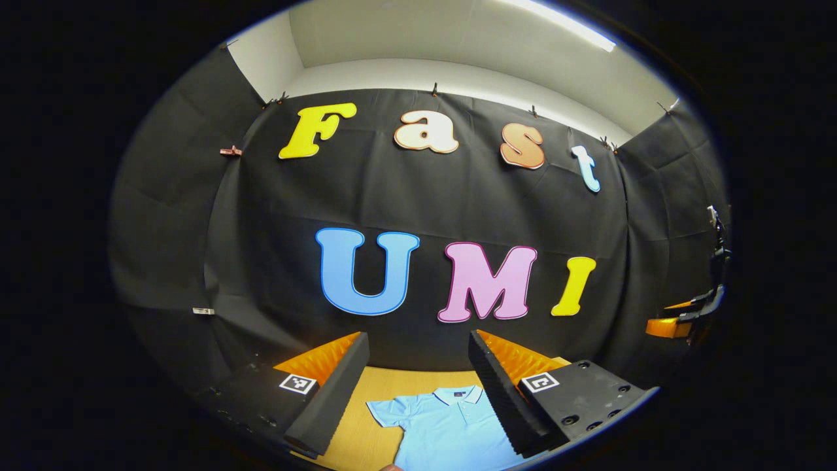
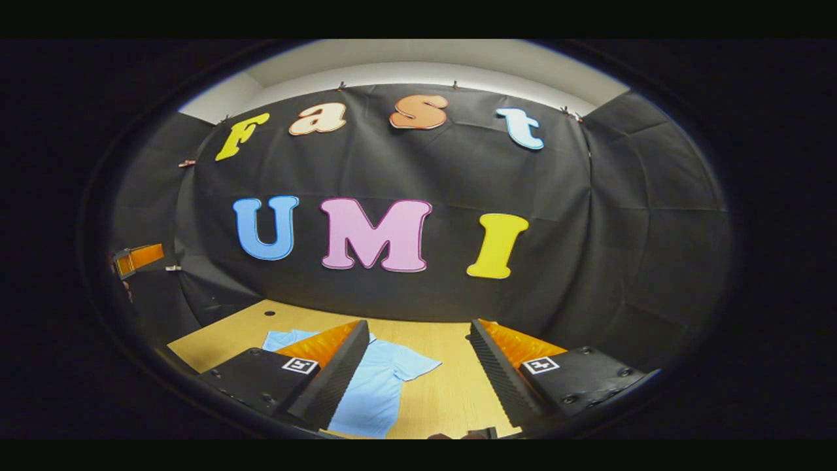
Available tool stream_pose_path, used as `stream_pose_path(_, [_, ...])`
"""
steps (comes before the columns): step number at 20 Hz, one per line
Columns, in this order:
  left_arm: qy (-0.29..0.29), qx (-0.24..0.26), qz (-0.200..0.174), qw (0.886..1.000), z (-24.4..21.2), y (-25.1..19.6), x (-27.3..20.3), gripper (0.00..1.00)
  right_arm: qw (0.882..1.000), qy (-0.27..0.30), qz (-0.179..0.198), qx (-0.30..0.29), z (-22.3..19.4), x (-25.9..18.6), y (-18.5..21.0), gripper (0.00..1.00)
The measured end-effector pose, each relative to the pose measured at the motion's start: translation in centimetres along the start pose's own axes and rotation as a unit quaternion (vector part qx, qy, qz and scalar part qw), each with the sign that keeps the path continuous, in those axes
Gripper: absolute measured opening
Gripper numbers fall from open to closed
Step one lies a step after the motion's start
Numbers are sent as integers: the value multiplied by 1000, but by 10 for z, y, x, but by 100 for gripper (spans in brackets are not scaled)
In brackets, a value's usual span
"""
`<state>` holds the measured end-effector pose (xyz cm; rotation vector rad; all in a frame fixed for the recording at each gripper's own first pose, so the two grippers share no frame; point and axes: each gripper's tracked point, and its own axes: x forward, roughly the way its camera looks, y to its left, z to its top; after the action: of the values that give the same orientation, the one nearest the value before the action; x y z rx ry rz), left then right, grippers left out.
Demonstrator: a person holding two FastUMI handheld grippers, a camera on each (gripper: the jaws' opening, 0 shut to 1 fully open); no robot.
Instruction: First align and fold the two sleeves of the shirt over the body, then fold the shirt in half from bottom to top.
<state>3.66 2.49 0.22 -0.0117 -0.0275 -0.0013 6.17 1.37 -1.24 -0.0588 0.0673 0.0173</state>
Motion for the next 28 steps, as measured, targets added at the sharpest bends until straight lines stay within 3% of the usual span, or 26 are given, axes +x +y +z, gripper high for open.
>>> stream_pose_path(9, [-7, 9, -4, 1000, 6, 24, 11, 98, 999, 10, 27, -20, 8, 47, 32, 97])
stream_pose_path(17, [18, 11, 41, 999, -15, 52, 34, 98, 995, 66, 63, -31, -37, 164, 38, 97])
stream_pose_path(22, [29, 19, 65, 997, -31, 41, 81, 98, 985, 143, 92, -34, -131, 256, 24, 97])
stream_pose_path(28, [57, 16, 94, 994, -59, 21, 128, 98, 957, 269, 108, -2, -276, 322, 1, 97])
